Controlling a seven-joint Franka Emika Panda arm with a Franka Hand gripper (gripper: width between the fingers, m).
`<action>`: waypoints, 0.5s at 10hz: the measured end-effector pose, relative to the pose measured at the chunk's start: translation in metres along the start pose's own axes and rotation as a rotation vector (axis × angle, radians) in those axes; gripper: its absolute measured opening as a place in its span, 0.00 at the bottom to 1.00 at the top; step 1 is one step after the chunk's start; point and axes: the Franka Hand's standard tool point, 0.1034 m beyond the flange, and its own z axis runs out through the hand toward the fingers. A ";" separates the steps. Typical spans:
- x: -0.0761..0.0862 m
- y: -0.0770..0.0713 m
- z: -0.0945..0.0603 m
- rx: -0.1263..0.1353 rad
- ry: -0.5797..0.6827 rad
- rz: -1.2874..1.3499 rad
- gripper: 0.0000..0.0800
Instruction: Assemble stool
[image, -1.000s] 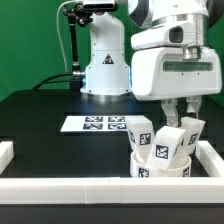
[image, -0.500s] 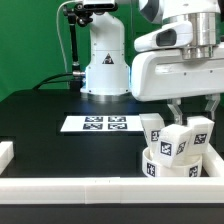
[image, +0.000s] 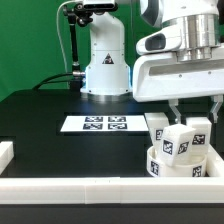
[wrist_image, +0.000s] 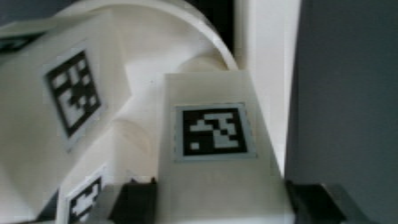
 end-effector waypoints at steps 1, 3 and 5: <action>-0.001 0.001 0.000 -0.001 0.010 0.108 0.43; -0.001 0.002 0.000 -0.003 0.012 0.263 0.43; 0.000 0.003 -0.001 0.006 0.008 0.415 0.43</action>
Offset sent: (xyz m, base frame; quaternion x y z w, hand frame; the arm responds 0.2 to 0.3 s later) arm -0.0046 0.0129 -0.0034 0.0059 -0.0137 0.2576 0.9661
